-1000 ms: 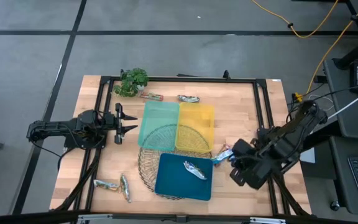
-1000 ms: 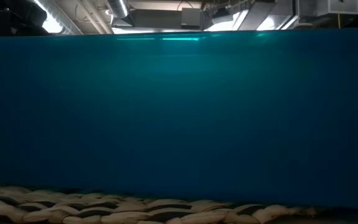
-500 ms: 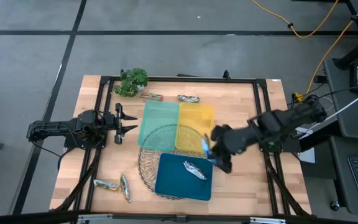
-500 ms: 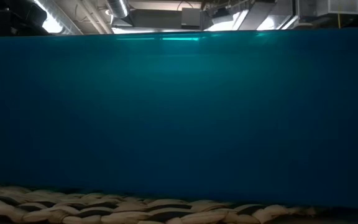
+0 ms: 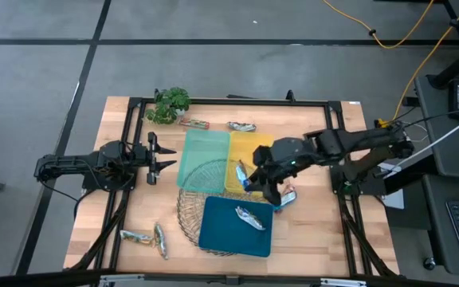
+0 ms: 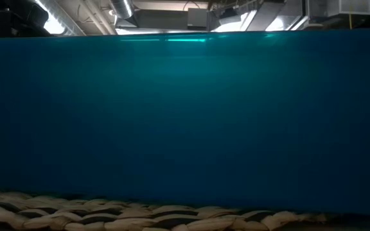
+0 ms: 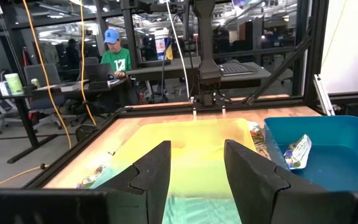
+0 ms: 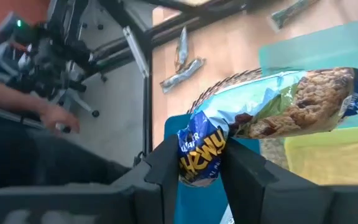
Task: Pick and place Granola Bars by type
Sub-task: Put the blue granola bar into the blue bin, then put the red granola bar into the yellow bin
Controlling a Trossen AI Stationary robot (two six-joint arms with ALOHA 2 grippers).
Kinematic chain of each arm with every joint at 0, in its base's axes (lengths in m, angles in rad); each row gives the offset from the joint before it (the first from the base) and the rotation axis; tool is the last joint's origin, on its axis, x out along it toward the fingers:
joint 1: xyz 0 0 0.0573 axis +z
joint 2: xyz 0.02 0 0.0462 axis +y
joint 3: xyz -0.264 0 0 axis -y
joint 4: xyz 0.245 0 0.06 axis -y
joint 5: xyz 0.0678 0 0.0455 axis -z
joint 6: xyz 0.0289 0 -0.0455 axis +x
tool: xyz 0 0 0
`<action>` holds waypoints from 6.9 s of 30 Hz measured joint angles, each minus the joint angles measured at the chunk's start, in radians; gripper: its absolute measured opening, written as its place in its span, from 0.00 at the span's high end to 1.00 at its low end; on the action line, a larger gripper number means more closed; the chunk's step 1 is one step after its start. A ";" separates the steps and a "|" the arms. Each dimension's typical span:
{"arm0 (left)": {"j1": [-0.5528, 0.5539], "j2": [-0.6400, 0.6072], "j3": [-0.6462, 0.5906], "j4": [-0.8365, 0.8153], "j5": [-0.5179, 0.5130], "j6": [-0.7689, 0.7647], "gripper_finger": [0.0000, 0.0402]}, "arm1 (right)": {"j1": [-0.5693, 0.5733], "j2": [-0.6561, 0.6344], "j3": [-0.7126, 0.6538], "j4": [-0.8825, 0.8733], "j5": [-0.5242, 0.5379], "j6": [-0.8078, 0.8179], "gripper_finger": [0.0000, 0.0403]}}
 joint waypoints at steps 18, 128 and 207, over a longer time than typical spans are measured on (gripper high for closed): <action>0.000 0.000 0.000 0.000 0.000 0.000 0.64 | 0.081 0.357 0.219 -0.179 -0.039 -0.121 0.72; 0.000 0.000 0.000 0.000 0.000 0.000 0.64 | 0.266 0.118 0.048 -0.705 0.390 0.094 0.50; 0.000 0.000 0.000 0.000 0.000 0.000 0.64 | 0.192 -0.091 -0.912 0.097 0.064 -0.100 0.45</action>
